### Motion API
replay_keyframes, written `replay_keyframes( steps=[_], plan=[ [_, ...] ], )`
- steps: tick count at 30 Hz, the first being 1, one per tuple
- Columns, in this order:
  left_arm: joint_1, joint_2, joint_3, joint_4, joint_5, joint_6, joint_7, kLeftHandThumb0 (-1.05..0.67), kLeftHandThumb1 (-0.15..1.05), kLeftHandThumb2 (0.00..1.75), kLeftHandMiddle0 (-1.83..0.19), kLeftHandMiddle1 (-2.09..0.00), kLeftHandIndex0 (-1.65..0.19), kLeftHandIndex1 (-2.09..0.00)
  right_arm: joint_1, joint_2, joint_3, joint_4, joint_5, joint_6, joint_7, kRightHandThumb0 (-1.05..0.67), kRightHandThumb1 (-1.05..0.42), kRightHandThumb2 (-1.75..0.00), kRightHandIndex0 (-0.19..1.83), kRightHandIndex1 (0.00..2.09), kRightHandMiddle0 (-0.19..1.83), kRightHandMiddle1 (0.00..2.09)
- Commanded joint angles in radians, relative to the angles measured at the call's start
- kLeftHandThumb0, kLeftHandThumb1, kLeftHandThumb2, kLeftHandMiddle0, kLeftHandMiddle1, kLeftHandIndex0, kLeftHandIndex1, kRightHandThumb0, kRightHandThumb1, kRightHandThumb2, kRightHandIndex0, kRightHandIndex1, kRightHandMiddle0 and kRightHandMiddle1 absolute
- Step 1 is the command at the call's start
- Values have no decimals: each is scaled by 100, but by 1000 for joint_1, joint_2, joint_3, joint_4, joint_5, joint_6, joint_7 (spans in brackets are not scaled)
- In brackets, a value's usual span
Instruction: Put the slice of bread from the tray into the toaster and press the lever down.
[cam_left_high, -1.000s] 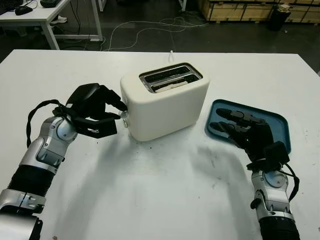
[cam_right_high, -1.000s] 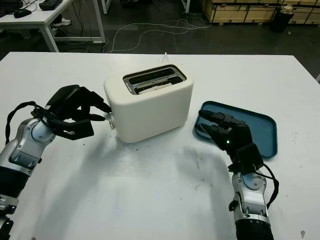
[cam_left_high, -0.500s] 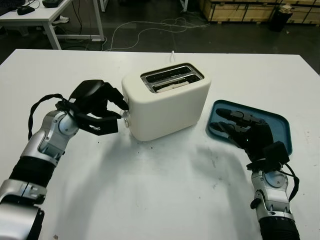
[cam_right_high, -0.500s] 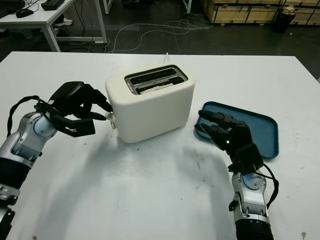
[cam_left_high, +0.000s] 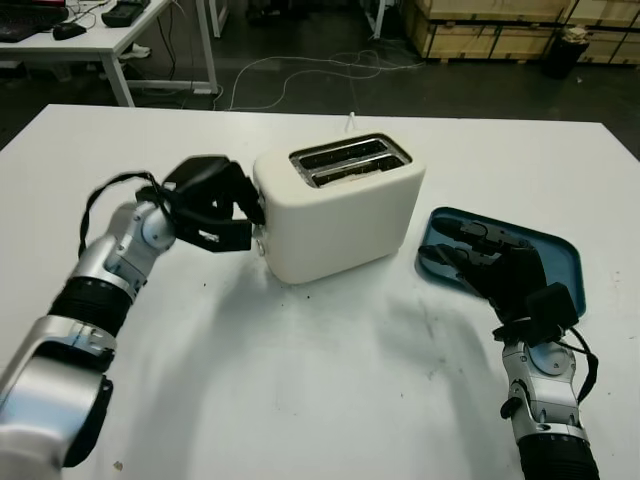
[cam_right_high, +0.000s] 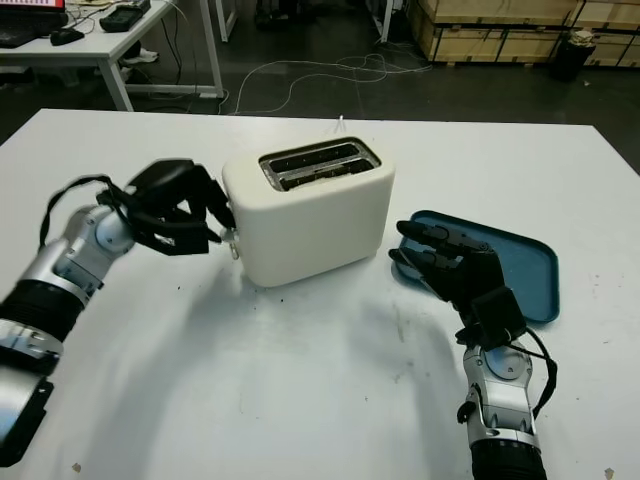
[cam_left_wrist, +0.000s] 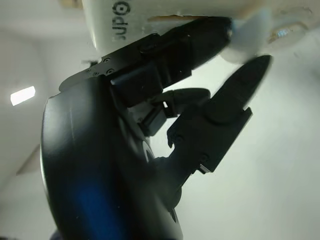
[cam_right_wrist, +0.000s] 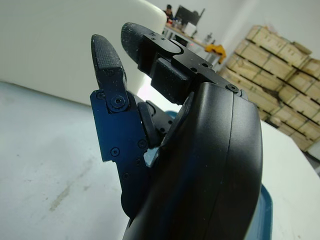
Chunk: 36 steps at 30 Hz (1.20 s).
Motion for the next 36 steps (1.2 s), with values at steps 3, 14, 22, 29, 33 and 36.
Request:
replay_keyframes(
  steps=[3, 14, 22, 29, 33, 36],
  plan=[
    [129, -358, -185, 222, 77, 38, 45, -20, 87, 1, -101, -91, -126, -1, -6, -11, -12, 32, 2, -41, 2, -42, -92, -1, 121, 1, 106, 0],
    [125, -344, -170, 234, 8, 51, 102, -24, 91, 0, -89, -94, -120, 0, -3, -7, -7, 16, 7, -18, 4, -46, -92, -1, 120, 0, 106, 0],
    [121, -324, -160, 213, -11, 33, 91, -23, 91, 1, -92, -89, -120, 0, -2, -5, -7, 14, 7, -18, 2, -44, -92, -1, 120, 0, 106, 0],
    [120, -264, -105, -8, -89, 35, 69, -25, 92, 2, -83, -135, -119, -1, -5, -9, -9, 23, 3, -24, 2, -43, -92, -1, 120, 0, 106, 0],
    [216, -271, -90, -158, -129, 36, 113, -26, 92, 4, -82, -151, -122, -2, -3, -8, -9, 19, 5, -21, 3, -44, -92, -1, 120, 1, 106, 0],
    [258, -318, -102, -78, -118, 140, 130, -19, 92, 4, -84, -143, -119, -1, -3, -11, -9, 20, 3, -17, 2, -45, -92, -1, 120, 0, 106, 0]
  ],
)
